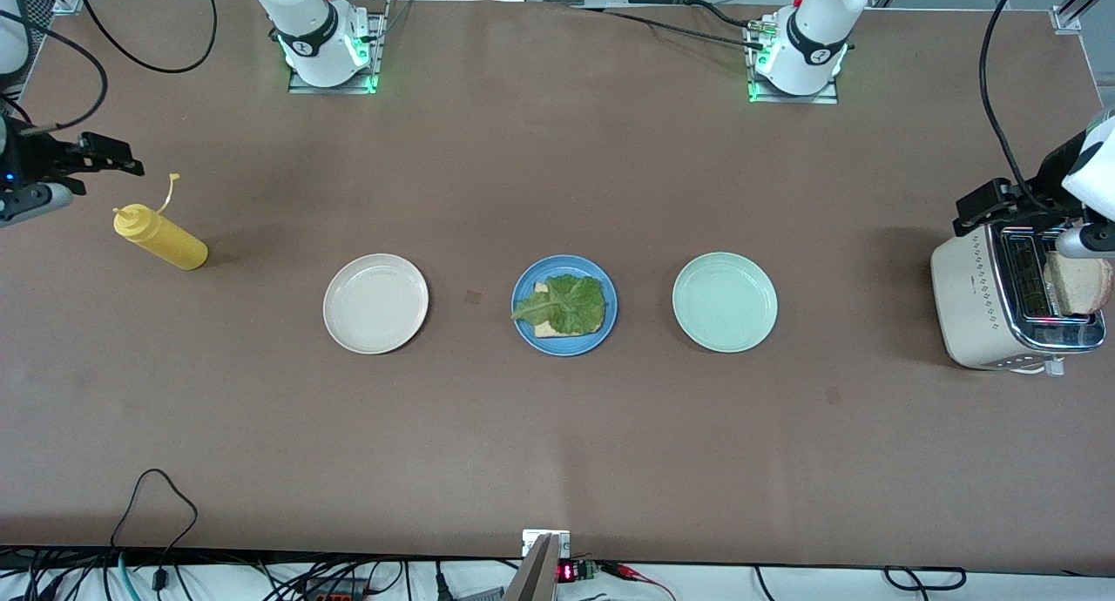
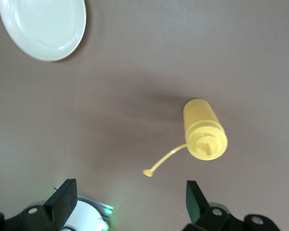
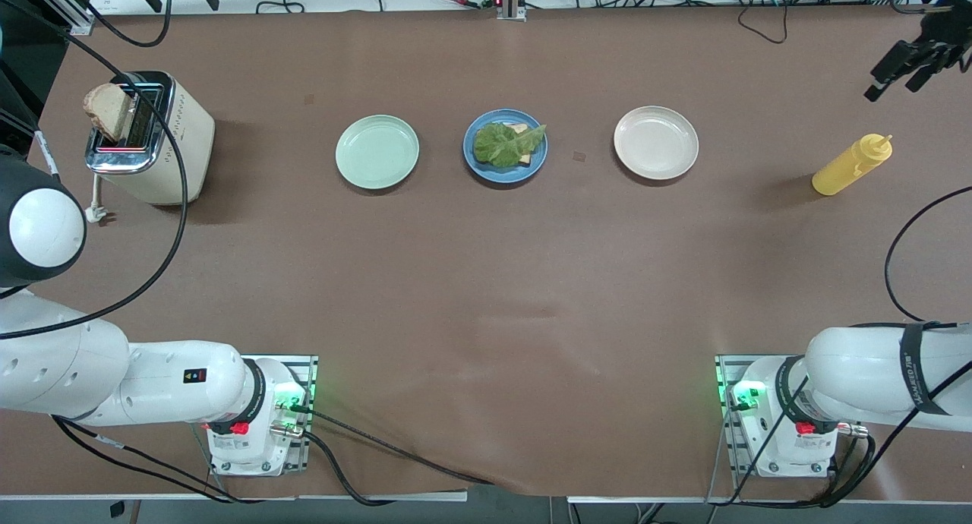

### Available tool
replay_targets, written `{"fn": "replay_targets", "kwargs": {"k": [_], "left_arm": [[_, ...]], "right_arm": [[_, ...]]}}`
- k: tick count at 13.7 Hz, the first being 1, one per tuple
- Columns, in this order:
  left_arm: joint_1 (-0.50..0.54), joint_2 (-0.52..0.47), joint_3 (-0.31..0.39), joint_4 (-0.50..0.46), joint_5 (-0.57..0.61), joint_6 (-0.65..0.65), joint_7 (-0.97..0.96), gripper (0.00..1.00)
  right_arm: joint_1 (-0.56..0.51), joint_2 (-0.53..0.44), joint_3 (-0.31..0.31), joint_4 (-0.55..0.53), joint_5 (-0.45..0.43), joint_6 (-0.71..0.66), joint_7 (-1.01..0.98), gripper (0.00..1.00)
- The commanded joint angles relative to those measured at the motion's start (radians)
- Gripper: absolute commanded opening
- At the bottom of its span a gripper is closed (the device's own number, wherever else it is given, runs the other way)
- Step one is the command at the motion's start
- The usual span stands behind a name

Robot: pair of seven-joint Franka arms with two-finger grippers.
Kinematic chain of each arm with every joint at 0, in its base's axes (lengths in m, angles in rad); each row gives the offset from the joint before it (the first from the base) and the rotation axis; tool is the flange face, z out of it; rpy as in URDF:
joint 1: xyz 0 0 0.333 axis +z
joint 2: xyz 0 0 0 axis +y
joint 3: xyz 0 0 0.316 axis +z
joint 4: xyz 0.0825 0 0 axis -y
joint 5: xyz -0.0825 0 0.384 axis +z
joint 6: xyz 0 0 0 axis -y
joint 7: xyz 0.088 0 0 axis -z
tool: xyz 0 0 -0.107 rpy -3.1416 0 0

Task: Make sandwich in blue plate with both arms
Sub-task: 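Withdraw the open right gripper from the blue plate toward the mustard, then lower the open right gripper around the yellow mustard bottle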

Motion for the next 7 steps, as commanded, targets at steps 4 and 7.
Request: {"fn": "replay_targets", "kwargs": {"k": [4,7], "left_arm": [[0.004,0.007,0.000,0.019,-0.023,0.000,0.021,1.00],[0.004,0.007,0.000,0.019,-0.023,0.000,0.021,1.00]], "right_arm": [[-0.061,-0.015,0.018,-0.037,-0.016,0.053,-0.133,1.00],[-0.098,-0.011,0.018,-0.037,-0.014,0.081,-0.266,1.00]]}}
